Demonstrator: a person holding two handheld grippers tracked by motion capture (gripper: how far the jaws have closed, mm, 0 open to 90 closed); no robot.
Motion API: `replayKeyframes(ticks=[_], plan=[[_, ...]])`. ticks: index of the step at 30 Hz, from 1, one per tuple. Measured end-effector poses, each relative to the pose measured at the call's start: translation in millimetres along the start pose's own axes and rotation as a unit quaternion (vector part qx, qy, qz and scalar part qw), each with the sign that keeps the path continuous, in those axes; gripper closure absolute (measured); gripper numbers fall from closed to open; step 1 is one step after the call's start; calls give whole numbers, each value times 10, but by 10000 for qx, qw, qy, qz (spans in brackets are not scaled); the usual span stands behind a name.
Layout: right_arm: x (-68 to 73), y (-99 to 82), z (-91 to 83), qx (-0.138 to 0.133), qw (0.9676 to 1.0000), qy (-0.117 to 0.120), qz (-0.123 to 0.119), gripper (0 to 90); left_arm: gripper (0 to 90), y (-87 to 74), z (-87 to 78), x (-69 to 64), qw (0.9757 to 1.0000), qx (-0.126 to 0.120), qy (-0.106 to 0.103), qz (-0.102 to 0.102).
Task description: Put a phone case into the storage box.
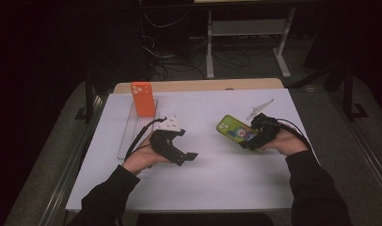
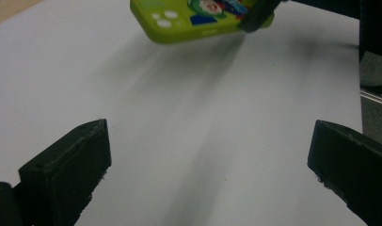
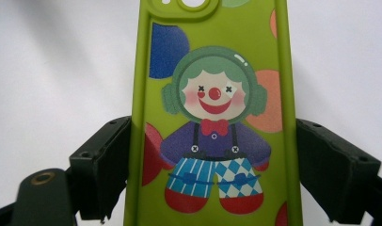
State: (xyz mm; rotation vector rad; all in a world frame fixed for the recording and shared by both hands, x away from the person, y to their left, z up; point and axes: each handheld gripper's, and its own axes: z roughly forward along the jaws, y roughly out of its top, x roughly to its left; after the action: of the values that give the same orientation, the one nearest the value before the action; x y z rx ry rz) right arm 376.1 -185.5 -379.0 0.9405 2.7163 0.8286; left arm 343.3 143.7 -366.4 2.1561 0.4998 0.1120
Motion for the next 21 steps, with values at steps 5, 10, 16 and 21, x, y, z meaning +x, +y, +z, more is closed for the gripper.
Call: replayKeyframes(ticks=[5, 10, 16, 21], plan=[[118, 63, 50, 78, 9986, 125, -500, 154, 0, 82, -11, 75, 9998, 74, -90, 182], [229, 105, 77, 104, 9961, 351, -808, 154, 0, 149, -15, 109, 9990, 144, -134, 394], [349, 159, 114, 133, 9914, 592, -1161, 154, 0, 174, 59, 92, 9966, 306, -435, 624], [468, 208, 154, 212, 9866, 766, -1423, 154, 0, 159, 148, 66, 9931, 433, -641, 877]])
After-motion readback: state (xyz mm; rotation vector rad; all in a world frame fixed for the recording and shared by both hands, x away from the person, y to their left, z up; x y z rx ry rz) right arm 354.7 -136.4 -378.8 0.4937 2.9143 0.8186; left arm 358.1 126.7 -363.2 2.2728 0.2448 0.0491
